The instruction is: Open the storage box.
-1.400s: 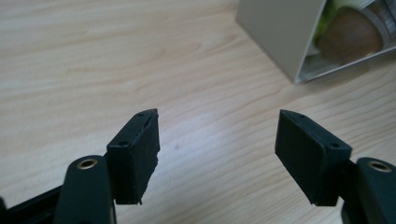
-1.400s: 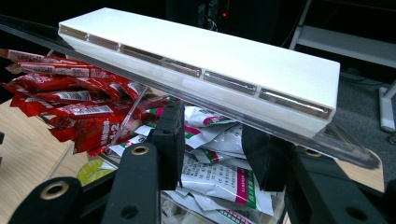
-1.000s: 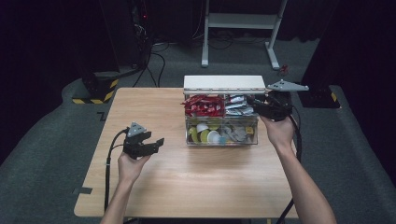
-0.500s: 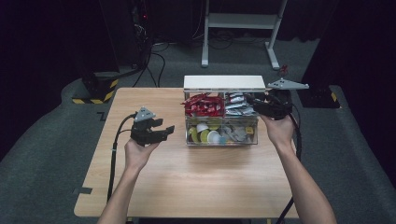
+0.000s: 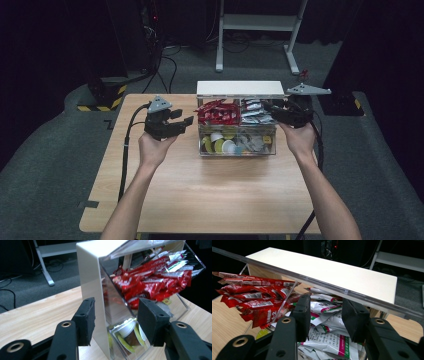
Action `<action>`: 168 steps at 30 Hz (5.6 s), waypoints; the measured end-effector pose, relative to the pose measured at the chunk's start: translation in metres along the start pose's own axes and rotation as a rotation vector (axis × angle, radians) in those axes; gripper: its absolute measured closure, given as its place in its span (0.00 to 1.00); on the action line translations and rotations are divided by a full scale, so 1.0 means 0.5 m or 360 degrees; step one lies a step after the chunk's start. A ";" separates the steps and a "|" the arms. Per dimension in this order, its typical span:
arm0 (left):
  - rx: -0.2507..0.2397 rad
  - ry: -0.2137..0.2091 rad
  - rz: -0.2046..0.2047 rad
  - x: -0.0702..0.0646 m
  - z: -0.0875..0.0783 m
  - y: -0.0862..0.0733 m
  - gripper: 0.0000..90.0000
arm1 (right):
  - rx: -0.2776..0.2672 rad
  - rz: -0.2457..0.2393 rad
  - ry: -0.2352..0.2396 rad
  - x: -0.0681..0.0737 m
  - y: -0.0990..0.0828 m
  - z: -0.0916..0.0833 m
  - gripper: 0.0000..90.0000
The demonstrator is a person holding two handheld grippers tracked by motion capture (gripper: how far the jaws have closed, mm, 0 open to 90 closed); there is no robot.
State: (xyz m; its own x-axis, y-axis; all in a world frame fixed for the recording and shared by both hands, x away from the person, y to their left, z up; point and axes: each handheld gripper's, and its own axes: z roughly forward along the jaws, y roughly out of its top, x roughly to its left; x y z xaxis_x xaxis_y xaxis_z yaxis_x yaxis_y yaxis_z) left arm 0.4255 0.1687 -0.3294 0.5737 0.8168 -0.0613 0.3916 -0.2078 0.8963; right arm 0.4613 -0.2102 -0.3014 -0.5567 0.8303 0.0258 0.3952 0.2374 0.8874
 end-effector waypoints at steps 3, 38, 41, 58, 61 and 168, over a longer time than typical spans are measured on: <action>-0.0008 -0.0002 0.0004 0.000 0.005 0.008 0.55 | -0.0003 -0.0003 -0.0001 0.000 0.000 0.000 0.66; -0.0005 0.0081 0.0103 -0.031 0.074 0.048 0.78 | -0.0007 0.0011 -0.0003 0.001 -0.004 0.008 0.65; 0.0003 0.0088 0.0110 -0.032 0.077 0.051 0.79 | -0.0002 0.0009 -0.0001 0.001 -0.004 0.009 0.65; -0.0034 0.0064 0.0185 -0.048 0.059 0.062 0.93 | 0.0014 0.0018 -0.0003 0.002 -0.004 0.013 0.65; -0.0060 0.0043 0.0188 -0.049 0.043 0.063 0.93 | 0.0018 0.0019 -0.0005 0.002 -0.004 0.013 0.65; -0.0085 0.0178 -0.0108 0.094 -0.081 -0.150 0.94 | 0.0024 0.0022 -0.0014 0.004 -0.003 0.015 0.63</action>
State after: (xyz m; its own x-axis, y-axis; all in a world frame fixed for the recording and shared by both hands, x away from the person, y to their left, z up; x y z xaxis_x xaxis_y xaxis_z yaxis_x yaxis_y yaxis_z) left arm 0.3939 0.2446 -0.3814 0.4621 0.8836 -0.0756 0.3861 -0.1237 0.9141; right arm 0.4651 -0.2051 -0.3060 -0.5444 0.8381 0.0338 0.4139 0.2334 0.8799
